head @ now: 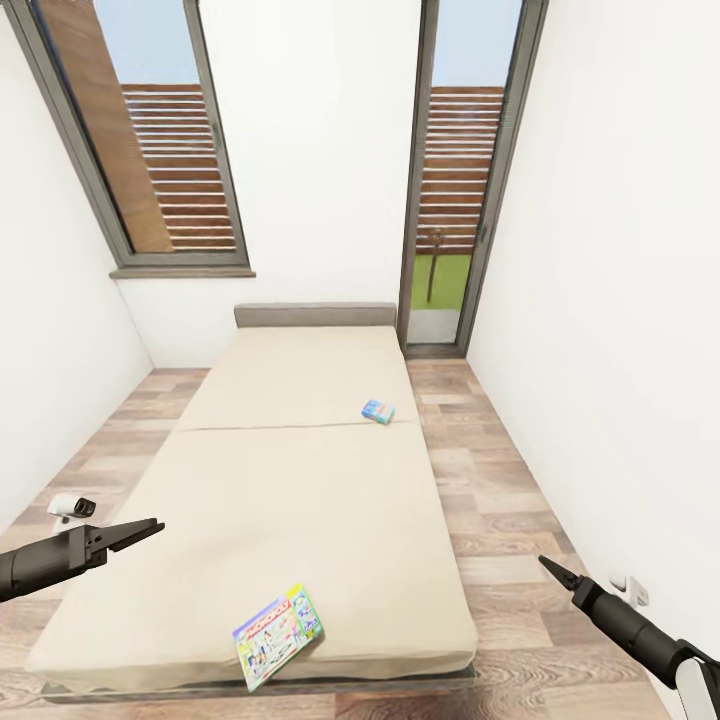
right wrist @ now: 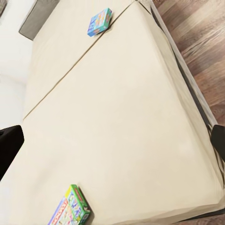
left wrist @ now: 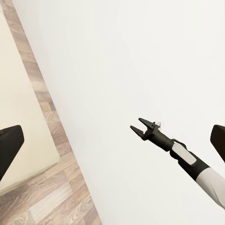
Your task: Put all the toys in the child's room - the three board games (two on the bed and one on the table), the two jigsaw puzzles on the table, and the tennis ball on the table - inside the toy box on the table in the child's room.
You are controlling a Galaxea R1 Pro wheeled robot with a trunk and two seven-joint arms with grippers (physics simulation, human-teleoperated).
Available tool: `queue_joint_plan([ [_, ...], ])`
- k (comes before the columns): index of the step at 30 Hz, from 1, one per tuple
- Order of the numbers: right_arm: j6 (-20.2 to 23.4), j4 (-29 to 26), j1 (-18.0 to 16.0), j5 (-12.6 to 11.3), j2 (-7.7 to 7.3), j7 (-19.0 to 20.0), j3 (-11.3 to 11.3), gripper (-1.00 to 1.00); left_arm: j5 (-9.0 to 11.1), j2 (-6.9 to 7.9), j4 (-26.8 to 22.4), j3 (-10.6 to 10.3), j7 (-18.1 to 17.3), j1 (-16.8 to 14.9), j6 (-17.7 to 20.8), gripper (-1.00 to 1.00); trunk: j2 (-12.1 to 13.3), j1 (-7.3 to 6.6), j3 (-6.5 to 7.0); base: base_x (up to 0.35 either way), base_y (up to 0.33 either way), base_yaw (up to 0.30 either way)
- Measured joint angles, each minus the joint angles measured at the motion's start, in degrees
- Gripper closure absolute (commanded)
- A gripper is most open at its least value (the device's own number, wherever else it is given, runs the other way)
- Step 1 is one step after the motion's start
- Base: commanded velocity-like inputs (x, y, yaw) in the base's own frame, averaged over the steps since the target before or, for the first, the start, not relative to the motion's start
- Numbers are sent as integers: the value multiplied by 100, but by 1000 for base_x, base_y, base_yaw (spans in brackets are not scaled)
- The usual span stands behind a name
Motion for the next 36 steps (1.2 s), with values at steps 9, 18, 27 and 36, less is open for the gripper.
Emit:
queue_joint_plan([
  [9, 0, 3, 0, 1, 1, 0, 0, -100, 0, 0, 0, 0, 0, 0, 0, -100, 0, 0, 86, 0, 0, 0],
  [18, 0, 0, 0, 0, 0, 0, 0, -100, 0, 0, 2, 0, 0, 0, 0, -100, 0, 0, 172, 0, 0, 0],
  [27, 0, 0, 0, 0, -3, 6, 0, -100, 0, 0, 1, 0, 0, 0, 0, -100, 0, 1, 258, -21, 0, 0],
  [36, 0, 3, 0, -2, -2, 6, 1, -100, -1, 0, 2, 1, 0, 0, 0, -100, 1, 1, 345, -92, 73, 0],
])
